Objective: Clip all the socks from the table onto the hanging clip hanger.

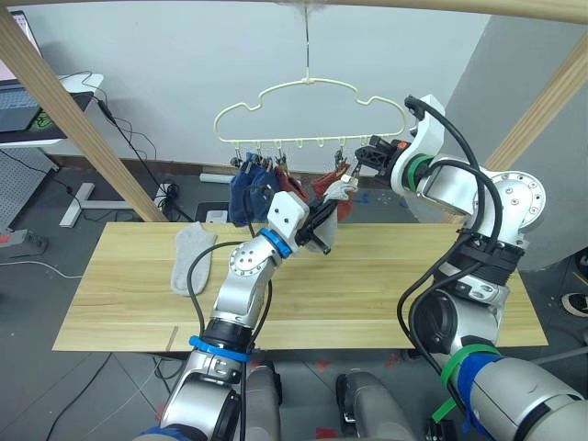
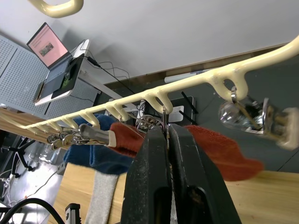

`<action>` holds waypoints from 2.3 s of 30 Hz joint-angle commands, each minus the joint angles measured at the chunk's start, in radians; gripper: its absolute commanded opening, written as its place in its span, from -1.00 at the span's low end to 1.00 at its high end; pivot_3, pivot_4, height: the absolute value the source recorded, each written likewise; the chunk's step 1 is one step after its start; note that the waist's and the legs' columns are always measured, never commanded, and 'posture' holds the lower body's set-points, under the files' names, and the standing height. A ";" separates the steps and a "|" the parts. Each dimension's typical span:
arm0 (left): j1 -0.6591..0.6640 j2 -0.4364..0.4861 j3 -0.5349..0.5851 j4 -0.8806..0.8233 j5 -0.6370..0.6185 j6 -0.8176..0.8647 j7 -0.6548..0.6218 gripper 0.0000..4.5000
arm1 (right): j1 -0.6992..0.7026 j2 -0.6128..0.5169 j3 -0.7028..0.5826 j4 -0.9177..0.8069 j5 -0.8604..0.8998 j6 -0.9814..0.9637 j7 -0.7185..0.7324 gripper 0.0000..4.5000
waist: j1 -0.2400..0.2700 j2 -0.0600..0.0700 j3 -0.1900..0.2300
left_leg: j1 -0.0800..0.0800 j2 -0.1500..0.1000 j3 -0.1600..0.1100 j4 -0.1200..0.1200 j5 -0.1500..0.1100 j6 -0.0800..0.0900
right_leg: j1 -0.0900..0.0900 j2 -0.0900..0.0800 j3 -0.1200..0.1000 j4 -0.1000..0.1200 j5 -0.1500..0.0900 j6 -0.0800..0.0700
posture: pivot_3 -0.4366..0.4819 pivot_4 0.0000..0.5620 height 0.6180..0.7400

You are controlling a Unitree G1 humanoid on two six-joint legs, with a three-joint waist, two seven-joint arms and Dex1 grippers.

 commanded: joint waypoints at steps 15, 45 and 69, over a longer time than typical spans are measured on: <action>0.031 -0.010 -0.025 -0.100 -0.020 -0.040 -0.023 -0.99 | -0.045 0.042 -0.126 -0.040 0.012 0.087 -0.042 -1.00 | -0.001 0.000 0.000 | 0.000 0.000 0.000 0.000 0.000 0.000 | 0.000 0.000 0.000 0.000 0.000 0.000 | -0.08 -0.25 1.00; -0.039 -0.010 -0.001 -0.003 -0.063 0.023 -0.038 -0.76 | 0.099 -0.116 0.028 -0.308 0.055 0.121 0.148 1.00 | -0.015 0.002 -0.002 | -0.006 -0.001 -0.002 0.002 0.000 0.000 | -0.004 0.000 -0.001 0.000 0.002 0.000 | -0.16 -0.33 1.00; 0.146 0.421 0.295 -0.467 -0.487 0.883 0.041 1.00 | 0.561 -0.149 0.593 -0.295 -0.398 -0.831 0.118 0.60 | -0.052 -0.004 -0.009 | -0.003 0.000 -0.004 0.006 0.002 -0.003 | -0.002 0.001 -0.001 0.006 0.002 0.004 | -0.04 -0.47 1.00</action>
